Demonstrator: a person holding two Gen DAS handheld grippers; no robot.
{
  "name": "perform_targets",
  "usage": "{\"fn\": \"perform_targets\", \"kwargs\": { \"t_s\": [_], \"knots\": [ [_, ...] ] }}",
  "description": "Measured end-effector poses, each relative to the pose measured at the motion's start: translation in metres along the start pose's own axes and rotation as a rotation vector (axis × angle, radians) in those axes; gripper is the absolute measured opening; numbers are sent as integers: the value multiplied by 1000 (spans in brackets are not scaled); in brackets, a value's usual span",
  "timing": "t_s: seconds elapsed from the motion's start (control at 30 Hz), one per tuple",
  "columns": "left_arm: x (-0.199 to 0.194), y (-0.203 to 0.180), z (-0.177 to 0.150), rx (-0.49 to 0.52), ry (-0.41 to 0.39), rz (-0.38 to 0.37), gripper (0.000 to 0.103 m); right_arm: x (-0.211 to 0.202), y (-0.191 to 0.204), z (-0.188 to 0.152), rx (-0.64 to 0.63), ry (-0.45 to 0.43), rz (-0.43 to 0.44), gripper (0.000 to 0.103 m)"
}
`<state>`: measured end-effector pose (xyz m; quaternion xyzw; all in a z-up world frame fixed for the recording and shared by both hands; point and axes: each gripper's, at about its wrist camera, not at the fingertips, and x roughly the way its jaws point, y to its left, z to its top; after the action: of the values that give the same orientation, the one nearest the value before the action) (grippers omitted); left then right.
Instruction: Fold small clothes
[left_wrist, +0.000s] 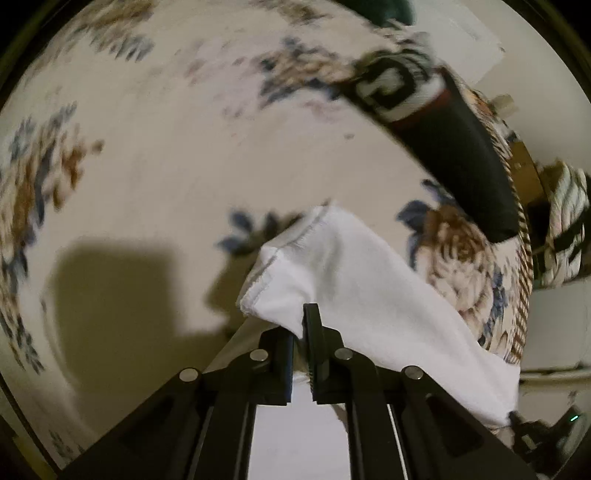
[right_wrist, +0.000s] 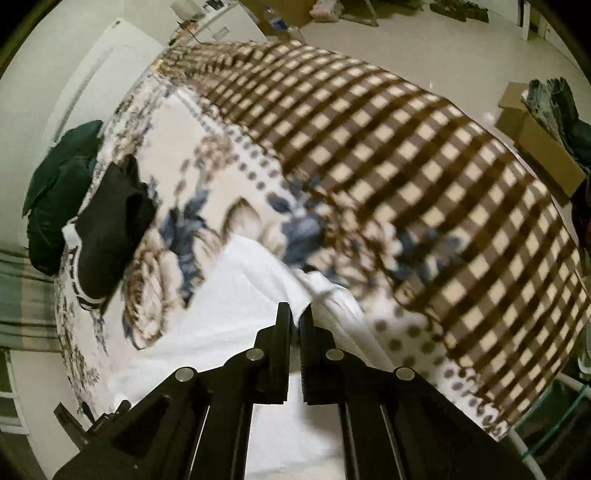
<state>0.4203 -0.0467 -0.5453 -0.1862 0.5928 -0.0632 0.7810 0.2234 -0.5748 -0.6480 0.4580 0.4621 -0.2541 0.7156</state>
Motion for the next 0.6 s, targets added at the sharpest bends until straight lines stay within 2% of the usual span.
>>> {"fn": "perform_targets", "kwargs": {
  "t_s": [0.07, 0.1, 0.17, 0.2, 0.23, 0.27, 0.3, 0.33, 0.4, 0.5, 0.6],
  "knots": [
    [1, 7, 1, -52, 16, -42, 7, 18, -4, 5, 1, 33, -15, 5],
    [0, 8, 0, -69, 21, -52, 10, 26, -7, 7, 8, 50, -18, 5],
    [-10, 10, -3, -90, 20, -76, 23, 37, -11, 10, 35, 89, -21, 11],
    [-17, 10, -8, -103, 17, -99, 34, 36, -14, 10, 62, 96, -1, 13],
    [-23, 9, -13, -115, 14, -117, 44, 33, -16, 9, 79, 91, 26, 19],
    [-30, 7, -20, -125, 13, -133, 47, 27, -18, 7, 88, 84, 41, 27],
    [-32, 4, -27, -128, 20, -147, 48, 20, -19, 2, 97, 70, 60, 40],
    [-32, -1, -32, -130, 32, -157, 48, 14, -20, -2, 108, 63, 91, 43],
    [-20, -15, -43, -116, 74, -175, 48, 11, -18, -16, 119, 95, 134, 43],
    [8, -33, -51, -113, 127, -167, 48, 33, -4, -36, 101, 189, 172, 43],
    [28, -51, -54, -39, 114, -113, 44, 66, 15, -50, 99, 254, 203, 43]
  ]
}}
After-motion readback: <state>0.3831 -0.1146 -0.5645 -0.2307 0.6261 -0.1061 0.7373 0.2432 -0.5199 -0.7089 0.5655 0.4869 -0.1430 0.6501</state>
